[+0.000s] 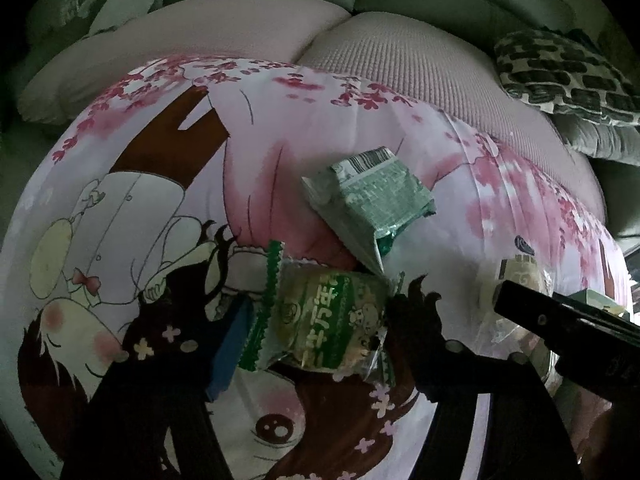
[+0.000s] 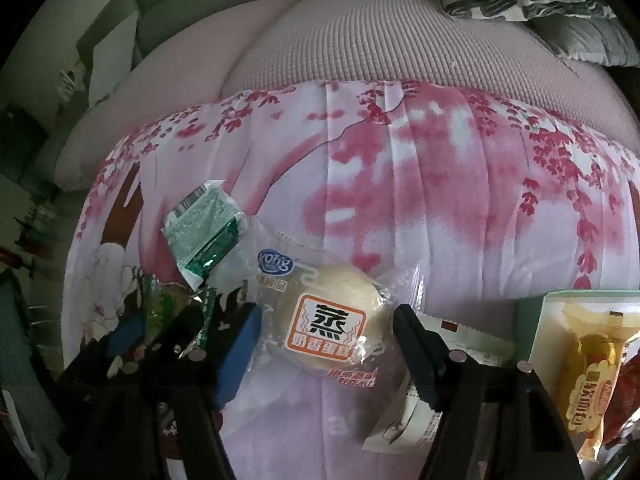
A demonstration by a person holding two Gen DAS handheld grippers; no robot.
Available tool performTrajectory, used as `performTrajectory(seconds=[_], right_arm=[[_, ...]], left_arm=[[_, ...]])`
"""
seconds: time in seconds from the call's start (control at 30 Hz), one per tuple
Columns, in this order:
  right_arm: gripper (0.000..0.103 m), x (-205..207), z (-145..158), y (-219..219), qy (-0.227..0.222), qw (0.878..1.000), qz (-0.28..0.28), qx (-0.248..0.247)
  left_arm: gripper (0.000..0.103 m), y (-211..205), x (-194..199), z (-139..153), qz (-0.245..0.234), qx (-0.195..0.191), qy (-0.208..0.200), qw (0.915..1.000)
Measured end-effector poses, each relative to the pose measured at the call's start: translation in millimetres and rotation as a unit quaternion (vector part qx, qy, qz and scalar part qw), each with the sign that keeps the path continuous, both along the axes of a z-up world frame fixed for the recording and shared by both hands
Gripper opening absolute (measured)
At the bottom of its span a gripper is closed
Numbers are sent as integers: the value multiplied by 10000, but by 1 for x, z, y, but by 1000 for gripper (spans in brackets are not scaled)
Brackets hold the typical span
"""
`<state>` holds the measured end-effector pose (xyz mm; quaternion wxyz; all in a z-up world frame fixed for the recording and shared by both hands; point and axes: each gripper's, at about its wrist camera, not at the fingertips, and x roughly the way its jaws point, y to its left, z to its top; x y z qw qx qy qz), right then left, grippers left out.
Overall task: Organize snacks
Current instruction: 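Lower the left gripper onto the green biscuit pack while the right gripper lowers onto the white steamed cake bun, then close the left gripper on the green biscuit pack while the right gripper grasps the steamed cake bun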
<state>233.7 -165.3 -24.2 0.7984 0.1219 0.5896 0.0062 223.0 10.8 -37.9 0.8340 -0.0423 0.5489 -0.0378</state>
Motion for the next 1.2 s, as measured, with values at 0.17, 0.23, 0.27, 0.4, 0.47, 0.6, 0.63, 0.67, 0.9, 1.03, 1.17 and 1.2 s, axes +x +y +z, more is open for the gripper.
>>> performTrajectory(seconds=[0.17, 0.23, 0.27, 0.4, 0.47, 0.6, 0.63, 0.67, 0.9, 1.03, 1.17, 1.2], right_arm=[[66, -5, 3, -1, -93, 10000, -29, -6], [65, -7, 5, -1, -131, 9999, -38, -8], [64, -8, 6, 0, -151, 9999, -34, -16], [62, -14, 9, 0, -233, 9997, -90, 20], [62, -16, 10, 0, -263, 9995, -134, 128], [62, -23, 11, 0, -306, 9992, -179, 169], [61, -24, 11, 1, -322, 9991, -185, 181], [61, -26, 12, 1, -351, 9990, -195, 217], [56, -42, 25, -2, -620, 9959, -403, 522], [55, -50, 29, -3, -671, 9952, -445, 553], [55, -53, 23, 2, -546, 9968, -373, 439], [55, -53, 22, 4, -513, 9972, -344, 414]], left_arm=[[66, -2, -1, 2, -60, 11, -34, 10000], [65, -2, -1, 2, -71, 11, -40, 10000], [63, -2, -1, 2, -71, 1, -47, 10000], [55, -3, -3, 6, -84, -37, -105, 9999], [54, -3, -3, 5, -94, -28, -100, 9999], [54, -1, -3, 7, -58, -74, -108, 9999], [54, -1, -4, 8, -51, -77, -106, 9999], [54, -1, -4, 8, -45, -74, -101, 9999], [54, 0, -12, 25, -35, -70, -305, 9995], [54, 0, -16, 31, -31, -16, -347, 9994], [54, 4, -20, 33, 31, 47, -294, 9996], [54, 5, -21, 33, 51, 50, -276, 9996]])
